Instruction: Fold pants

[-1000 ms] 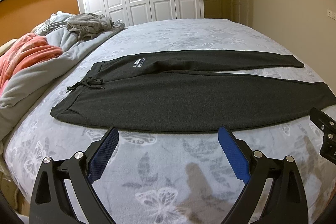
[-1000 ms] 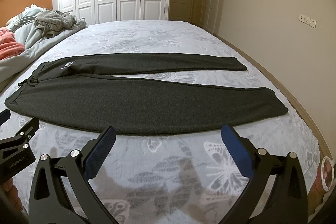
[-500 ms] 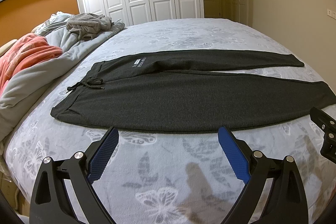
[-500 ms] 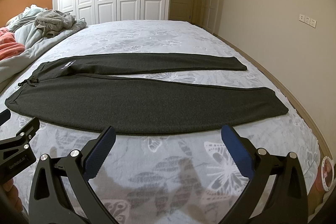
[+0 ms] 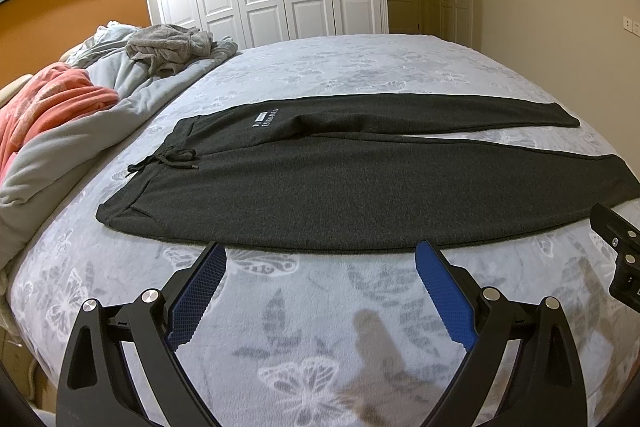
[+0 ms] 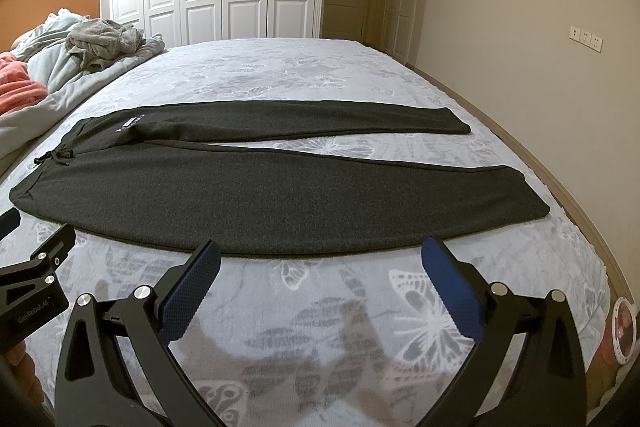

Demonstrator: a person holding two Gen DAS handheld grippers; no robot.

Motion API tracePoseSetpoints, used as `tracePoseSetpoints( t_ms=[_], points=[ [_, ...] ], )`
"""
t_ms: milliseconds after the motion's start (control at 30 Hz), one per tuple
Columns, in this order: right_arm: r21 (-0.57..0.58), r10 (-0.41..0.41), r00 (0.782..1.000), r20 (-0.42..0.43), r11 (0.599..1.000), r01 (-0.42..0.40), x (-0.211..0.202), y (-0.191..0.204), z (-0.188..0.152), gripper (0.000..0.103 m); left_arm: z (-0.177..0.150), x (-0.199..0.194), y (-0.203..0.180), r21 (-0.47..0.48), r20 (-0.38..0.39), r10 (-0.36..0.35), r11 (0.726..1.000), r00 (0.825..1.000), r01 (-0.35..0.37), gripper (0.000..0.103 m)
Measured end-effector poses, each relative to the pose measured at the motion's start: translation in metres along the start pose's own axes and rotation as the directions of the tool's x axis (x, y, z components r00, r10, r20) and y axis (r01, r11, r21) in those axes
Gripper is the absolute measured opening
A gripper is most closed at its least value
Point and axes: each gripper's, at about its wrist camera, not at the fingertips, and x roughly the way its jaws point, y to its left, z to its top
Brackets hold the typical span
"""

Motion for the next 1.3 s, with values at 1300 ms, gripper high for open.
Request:
tracePoseSetpoints(
  t_ms=[1300],
  points=[
    [0.396,-0.061,0.945,-0.321,0.898,0.193,0.405,-0.289,0.185,0.098,0.199,0.418,0.3,-0.369,-0.394,0.117,0.888,0.911,-0.274,0.073]
  ],
)
